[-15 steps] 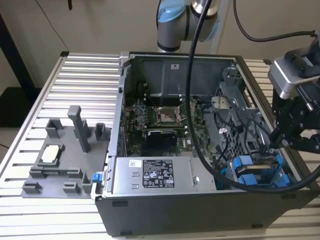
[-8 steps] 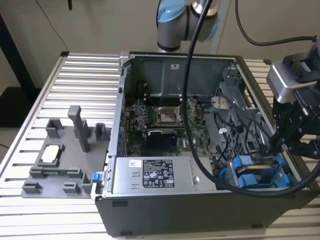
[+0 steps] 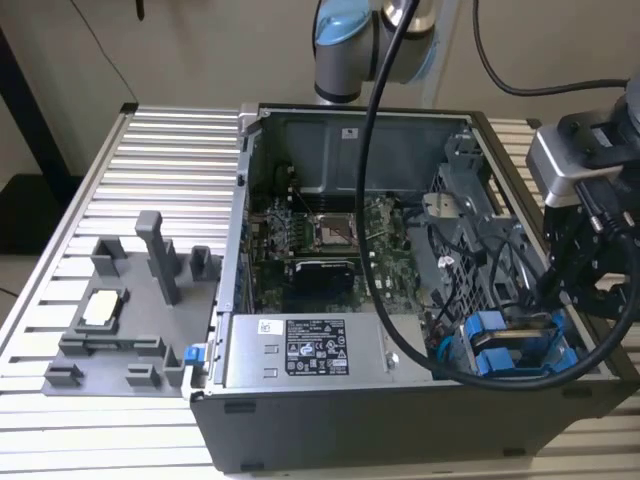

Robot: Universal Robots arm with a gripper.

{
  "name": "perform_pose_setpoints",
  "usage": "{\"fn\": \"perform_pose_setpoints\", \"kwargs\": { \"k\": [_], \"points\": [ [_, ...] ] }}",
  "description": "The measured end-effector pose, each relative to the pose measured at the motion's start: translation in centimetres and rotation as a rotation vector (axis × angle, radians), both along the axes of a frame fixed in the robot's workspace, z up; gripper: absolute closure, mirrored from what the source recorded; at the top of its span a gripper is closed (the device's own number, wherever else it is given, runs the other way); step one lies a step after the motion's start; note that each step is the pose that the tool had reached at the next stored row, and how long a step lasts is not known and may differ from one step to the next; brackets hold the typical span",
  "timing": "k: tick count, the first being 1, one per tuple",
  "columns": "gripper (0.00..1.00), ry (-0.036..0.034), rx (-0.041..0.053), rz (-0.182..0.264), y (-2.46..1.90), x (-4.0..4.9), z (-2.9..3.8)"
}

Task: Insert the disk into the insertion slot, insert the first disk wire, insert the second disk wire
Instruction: 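Insert the first disk wire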

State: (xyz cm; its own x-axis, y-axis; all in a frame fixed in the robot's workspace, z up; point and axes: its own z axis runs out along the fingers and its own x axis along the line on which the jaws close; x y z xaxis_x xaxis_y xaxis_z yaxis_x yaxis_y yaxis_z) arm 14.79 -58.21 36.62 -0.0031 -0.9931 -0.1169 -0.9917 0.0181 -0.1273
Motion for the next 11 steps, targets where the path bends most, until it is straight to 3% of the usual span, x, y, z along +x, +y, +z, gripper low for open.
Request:
{"fn": "perform_pose_setpoints", "kwargs": {
  "k": [11],
  "points": [
    [0.81,0.0,0.0018,-0.001,0.0,-0.12,-0.86]
  ]
}}
